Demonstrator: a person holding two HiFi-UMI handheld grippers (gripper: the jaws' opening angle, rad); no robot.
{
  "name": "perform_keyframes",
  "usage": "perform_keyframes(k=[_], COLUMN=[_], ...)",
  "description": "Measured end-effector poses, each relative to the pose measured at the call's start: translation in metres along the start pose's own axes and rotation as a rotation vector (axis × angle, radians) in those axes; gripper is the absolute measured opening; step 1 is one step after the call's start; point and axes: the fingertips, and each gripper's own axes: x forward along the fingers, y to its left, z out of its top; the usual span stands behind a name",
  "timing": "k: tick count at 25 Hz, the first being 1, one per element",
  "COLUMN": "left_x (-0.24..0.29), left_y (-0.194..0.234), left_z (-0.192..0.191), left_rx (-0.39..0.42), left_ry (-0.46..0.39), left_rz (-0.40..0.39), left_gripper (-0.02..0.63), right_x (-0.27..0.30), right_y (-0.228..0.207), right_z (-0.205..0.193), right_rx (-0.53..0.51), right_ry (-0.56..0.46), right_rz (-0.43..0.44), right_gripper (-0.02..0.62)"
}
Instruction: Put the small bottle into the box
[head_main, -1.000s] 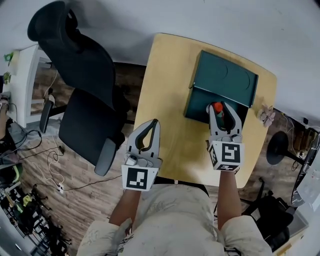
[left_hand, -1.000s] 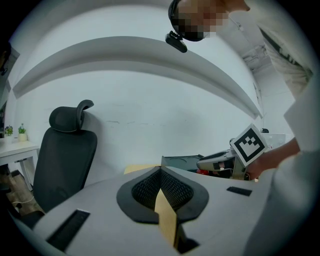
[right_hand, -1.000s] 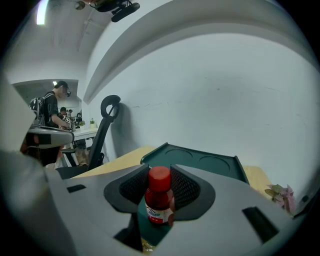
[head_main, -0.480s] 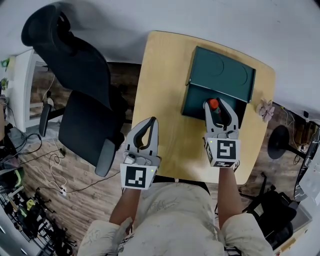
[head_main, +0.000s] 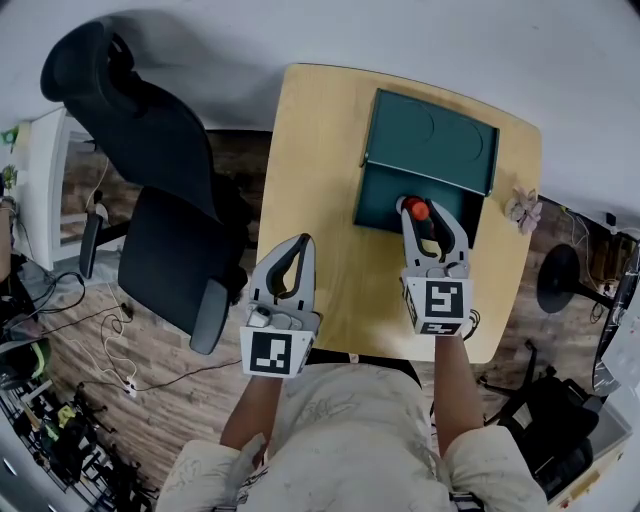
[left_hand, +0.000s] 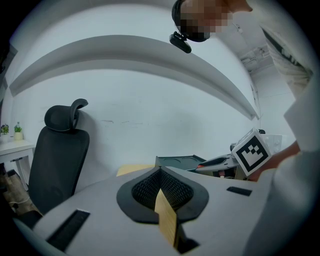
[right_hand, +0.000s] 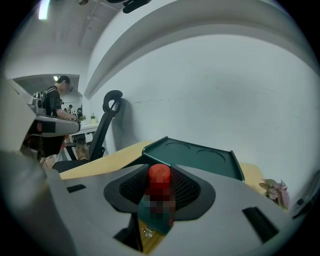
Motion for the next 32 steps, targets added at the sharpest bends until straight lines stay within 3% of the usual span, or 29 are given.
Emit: perform_keyframes(k=[9,12,17,22,32], left_x=[0.000,0.000,-0.003,-0.008,-0.020], left_y=[-0.005,-0.004,-0.005,-0.009,-0.025], left_z=[0.001,0.006,0.004,0.007,0.028], left_rx=[-0.005,-0.001,0.000,0.001,0.011], left_ry=[-0.002,-0.042,-0.009,-0.015,-0.098], left_rz=[0.000,0.002,0.001,0.007,0.012], left_gripper=[0.006,0.007,0.006,0.006,0.006], right_x=[0.001,0.001,-0.001,-0.010,-0.045], right_y=[0.000,0.000,0.001,0.002,0.002], right_z=[0.001,0.003,0.004,0.001,0.007], right_rx=[0.005,0.012,0.029,0.034,0.042], right_ry=[-0.020,-0.031,-0.049,-0.047,-0.085], right_rz=[0.000,-0.009,-0.008,0.001,-0.004], right_gripper=[0.147,0.150,0.233,0.245,0.245])
